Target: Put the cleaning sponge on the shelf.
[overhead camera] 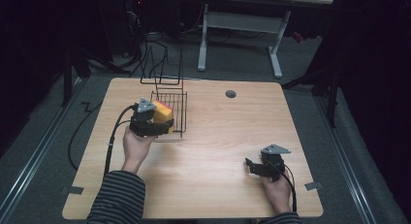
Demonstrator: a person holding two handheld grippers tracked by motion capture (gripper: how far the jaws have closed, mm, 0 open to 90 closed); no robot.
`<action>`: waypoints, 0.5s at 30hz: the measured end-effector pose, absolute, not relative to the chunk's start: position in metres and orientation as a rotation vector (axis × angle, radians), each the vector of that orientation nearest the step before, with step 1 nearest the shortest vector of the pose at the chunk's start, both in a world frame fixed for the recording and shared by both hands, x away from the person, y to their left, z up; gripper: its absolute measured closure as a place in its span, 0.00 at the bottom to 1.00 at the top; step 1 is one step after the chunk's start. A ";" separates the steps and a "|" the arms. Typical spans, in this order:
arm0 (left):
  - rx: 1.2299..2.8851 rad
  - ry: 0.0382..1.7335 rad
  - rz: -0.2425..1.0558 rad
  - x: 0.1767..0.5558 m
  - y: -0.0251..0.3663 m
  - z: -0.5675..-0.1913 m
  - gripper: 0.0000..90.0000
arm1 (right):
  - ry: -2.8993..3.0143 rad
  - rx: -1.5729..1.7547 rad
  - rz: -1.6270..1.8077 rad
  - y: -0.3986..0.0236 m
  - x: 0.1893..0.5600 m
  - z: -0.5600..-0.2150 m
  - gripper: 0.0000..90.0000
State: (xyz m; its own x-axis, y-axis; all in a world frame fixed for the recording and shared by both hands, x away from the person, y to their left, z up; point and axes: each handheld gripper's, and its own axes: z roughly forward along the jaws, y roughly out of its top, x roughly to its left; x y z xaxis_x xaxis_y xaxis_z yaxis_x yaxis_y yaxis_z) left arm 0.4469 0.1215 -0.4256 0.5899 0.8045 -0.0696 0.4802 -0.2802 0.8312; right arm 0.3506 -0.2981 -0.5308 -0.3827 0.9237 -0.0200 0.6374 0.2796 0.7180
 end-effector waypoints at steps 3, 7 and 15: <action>1.936 1.030 0.468 0.451 0.119 -0.426 0.26 | 2.119 1.402 0.880 -0.298 0.351 -0.531 0.29; 1.911 1.047 0.471 0.457 0.117 -0.429 0.26 | 2.119 1.401 0.879 -0.298 0.351 -0.531 0.30; 1.907 1.113 0.497 0.474 0.115 -0.442 0.26 | 2.118 1.404 0.881 -0.298 0.350 -0.531 0.30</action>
